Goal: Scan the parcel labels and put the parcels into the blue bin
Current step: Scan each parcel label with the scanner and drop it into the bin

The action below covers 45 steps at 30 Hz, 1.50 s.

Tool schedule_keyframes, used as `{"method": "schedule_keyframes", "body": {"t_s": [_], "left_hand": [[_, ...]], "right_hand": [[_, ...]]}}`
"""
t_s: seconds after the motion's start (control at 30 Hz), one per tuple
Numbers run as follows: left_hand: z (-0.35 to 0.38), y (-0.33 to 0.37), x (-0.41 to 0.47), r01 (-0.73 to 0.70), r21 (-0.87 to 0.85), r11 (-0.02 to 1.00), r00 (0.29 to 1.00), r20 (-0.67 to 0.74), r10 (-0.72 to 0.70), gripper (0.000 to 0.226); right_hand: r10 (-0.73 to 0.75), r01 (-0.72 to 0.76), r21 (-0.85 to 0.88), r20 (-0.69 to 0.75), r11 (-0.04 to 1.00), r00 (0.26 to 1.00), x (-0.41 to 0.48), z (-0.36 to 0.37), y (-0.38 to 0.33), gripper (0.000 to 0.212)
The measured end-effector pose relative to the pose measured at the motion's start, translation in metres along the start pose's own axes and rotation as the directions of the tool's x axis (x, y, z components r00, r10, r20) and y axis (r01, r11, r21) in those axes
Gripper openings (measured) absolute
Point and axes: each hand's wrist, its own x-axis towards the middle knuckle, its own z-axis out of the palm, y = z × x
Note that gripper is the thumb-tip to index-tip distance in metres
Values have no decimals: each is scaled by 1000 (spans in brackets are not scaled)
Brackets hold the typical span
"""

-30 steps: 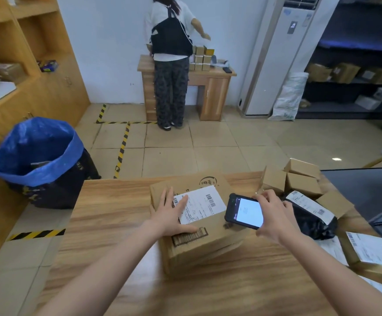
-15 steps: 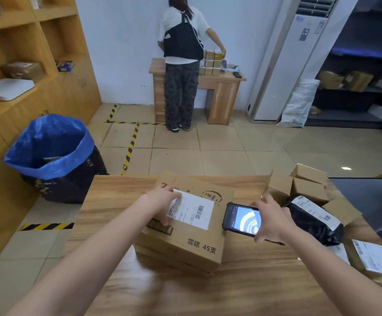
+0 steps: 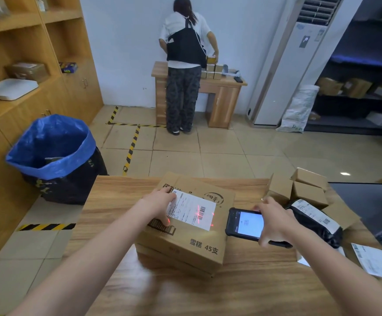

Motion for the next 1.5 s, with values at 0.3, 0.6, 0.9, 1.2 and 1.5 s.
{"method": "schedule_keyframes", "body": {"t_s": [0.3, 0.6, 0.9, 1.2, 1.5], "left_hand": [[2, -5, 2, -24, -24, 999, 1000, -6, 24, 101], [-9, -21, 3, -67, -18, 998, 997, 38, 68, 102], [-15, -87, -7, -62, 93, 994, 997, -31, 66, 100], [50, -122, -52, 215, -521, 826, 799, -393, -456, 89], [132, -55, -114, 122, -869, 480, 660, -290, -693, 67]], "right_hand": [[21, -20, -26, 16, 999, 1000, 1, -4, -4, 92], [46, -48, 47, 35, 998, 998, 14, -15, -7, 94], [18, -40, 389, 58, 920, 998, 41, 9, -49, 88], [-119, 43, 542, 106, 839, 987, 58, 46, -115, 85], [-166, 88, 576, 84, 813, 983, 28, 64, -132, 81]]}}
